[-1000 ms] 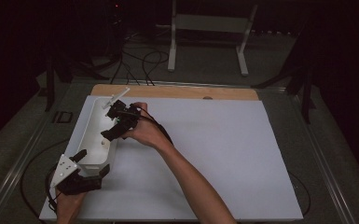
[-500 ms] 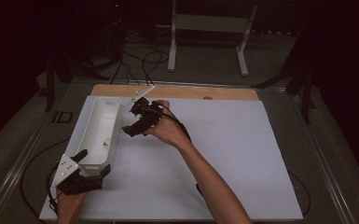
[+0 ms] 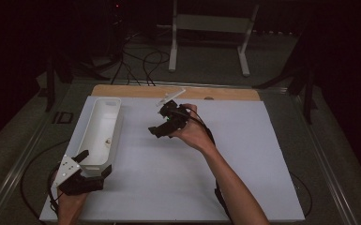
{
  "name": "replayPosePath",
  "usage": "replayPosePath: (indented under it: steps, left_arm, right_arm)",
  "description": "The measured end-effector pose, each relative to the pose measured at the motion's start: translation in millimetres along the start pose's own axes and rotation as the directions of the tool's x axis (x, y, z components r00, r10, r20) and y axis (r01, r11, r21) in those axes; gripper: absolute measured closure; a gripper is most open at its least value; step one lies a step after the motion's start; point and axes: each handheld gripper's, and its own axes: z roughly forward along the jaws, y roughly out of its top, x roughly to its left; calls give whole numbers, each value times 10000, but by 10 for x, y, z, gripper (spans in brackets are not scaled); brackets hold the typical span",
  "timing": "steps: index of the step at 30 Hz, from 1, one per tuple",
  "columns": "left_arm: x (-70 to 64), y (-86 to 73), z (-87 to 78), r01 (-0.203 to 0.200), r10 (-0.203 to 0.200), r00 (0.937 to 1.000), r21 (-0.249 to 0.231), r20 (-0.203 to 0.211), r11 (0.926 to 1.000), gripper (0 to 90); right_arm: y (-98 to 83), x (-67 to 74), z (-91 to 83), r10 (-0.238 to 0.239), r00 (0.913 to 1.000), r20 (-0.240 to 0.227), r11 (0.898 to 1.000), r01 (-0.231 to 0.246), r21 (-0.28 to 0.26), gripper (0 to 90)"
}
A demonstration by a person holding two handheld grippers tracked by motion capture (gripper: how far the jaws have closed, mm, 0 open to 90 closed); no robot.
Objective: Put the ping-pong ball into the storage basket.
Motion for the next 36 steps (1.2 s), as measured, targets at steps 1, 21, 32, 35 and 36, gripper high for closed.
replayPosePath:
  steps: [1,21,32,35,36]
  left_arm:
    - [0,1,0,-26,26,10000,33,9,10000,0]
    - [-20,2,29,-46,45,10000,97,43,9999,0]
    - [-24,1,46,-47,46,10000,178,29,9998,0]
    - [-26,0,52,-22,22,10000,199,31,9998,0]
    - [-27,-1,56,7,-7,10000,218,31,9998,0]
  right_arm:
    - [-41,-25,-29,43,10000,37,10000,-43,7,117]
    - [-921,-469,-518,1584,9824,995,9873,-1589,-32,103]
    - [-1604,-555,-794,2507,9521,1752,9680,-2490,-318,91]
    - [-1759,-549,-879,2750,9433,1856,9614,-2674,-655,91]
    - [-1806,-537,-909,2771,9407,1955,9606,-2669,-772,91]
